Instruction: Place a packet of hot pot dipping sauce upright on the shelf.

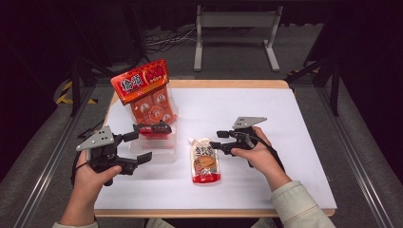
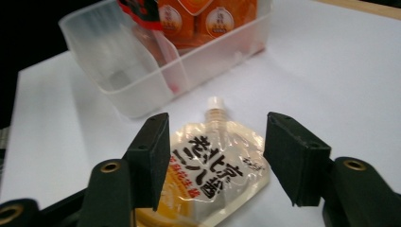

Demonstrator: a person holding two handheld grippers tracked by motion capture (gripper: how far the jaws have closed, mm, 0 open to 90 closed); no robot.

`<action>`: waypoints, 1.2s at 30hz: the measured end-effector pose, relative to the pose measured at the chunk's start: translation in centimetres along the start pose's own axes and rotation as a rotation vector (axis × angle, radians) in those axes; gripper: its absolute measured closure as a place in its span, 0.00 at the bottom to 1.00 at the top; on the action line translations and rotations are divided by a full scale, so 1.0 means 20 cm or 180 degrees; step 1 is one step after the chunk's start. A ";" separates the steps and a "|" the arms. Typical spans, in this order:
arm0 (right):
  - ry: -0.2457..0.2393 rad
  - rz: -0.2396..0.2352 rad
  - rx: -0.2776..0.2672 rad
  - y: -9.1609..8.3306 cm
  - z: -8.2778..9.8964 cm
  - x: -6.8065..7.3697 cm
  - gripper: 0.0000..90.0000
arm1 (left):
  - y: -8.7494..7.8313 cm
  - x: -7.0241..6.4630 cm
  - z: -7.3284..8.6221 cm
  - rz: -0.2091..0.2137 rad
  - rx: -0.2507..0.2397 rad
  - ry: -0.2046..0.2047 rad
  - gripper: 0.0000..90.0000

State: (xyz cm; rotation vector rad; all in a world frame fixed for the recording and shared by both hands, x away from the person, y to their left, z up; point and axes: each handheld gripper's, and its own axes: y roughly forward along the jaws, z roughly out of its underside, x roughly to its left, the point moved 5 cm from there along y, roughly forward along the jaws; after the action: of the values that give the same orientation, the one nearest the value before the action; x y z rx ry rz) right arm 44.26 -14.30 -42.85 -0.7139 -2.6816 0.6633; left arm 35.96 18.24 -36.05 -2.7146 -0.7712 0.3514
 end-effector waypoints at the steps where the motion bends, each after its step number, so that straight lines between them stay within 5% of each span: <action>1: 0.0005 0.0041 0.0026 0.01 0.00 -0.01 0.43 | 0.00 0.00 0.00 -0.0007 0.0006 0.0012 0.12; 16: -0.0038 0.0378 0.0322 0.11 0.07 -0.06 0.40 | 0.02 -0.02 0.00 -0.0026 0.0103 0.0079 0.12; 36: -0.0027 0.0340 0.0628 0.24 0.13 -0.06 0.37 | 0.05 -0.03 0.02 0.0015 0.0140 0.0080 0.11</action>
State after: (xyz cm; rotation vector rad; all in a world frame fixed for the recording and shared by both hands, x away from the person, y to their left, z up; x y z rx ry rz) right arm 46.11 -12.11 -47.76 -0.8054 -2.5528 0.9445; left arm 35.83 17.14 -36.59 -2.6750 -0.7415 0.3309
